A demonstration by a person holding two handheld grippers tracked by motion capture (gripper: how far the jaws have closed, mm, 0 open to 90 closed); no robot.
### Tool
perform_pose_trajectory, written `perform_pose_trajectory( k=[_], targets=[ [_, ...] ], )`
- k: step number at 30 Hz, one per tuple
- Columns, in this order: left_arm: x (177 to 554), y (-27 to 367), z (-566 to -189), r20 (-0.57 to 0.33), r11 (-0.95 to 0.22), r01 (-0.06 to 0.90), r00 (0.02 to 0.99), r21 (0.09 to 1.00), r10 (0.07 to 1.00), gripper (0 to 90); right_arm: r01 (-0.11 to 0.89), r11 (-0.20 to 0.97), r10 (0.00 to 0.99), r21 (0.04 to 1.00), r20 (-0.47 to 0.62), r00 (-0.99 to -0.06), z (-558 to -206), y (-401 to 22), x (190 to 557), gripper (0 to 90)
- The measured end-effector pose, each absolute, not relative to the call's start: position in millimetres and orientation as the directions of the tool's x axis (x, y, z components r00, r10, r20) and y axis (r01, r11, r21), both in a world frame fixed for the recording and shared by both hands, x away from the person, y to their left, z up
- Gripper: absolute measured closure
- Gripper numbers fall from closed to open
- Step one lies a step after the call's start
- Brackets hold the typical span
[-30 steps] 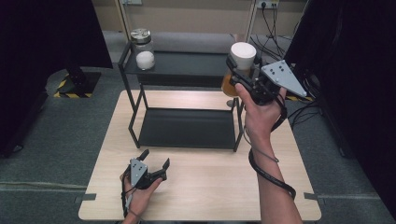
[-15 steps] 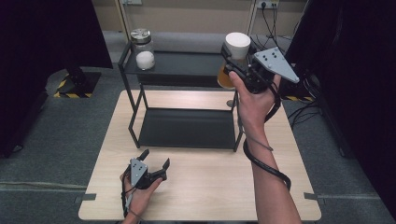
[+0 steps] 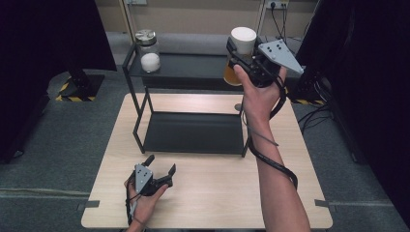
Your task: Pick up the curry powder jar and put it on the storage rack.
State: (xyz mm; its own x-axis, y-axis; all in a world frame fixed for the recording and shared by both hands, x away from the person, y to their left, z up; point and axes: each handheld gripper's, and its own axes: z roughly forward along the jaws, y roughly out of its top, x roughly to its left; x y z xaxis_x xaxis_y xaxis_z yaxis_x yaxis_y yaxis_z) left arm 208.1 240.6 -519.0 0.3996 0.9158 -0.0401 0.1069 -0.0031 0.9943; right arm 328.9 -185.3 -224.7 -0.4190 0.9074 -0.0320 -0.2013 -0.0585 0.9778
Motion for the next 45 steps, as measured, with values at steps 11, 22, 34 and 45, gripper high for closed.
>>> perform_pose_trajectory(
  k=[11,22,34,45],
  targets=[
    [208.3,240.7,-518.8,-0.040,-0.004,0.108,0.402,0.994,0.915,10.0,-0.178,-0.049,0.919,0.983,-0.025,-0.393,-217.7,-181.4,343.3,33.7],
    [208.4,240.9,-519.0,-0.040,-0.004,0.107,0.403,0.994,0.915,10.0,-0.146,-0.050,0.930,0.988,-0.007,-0.367,-213.3,-177.5,358.0,33.7],
    [208.2,241.1,-519.2,-0.038,-0.005,0.105,0.404,0.994,0.914,10.1,-0.117,-0.032,0.938,0.993,-0.011,-0.347,-209.6,-174.2,373.7,33.7],
    [208.4,240.9,-519.1,-0.034,-0.010,0.104,0.407,0.995,0.913,10.1,-0.089,-0.030,0.945,0.996,0.000,-0.327,-209.1,-171.8,390.9,33.7]
  ],
)
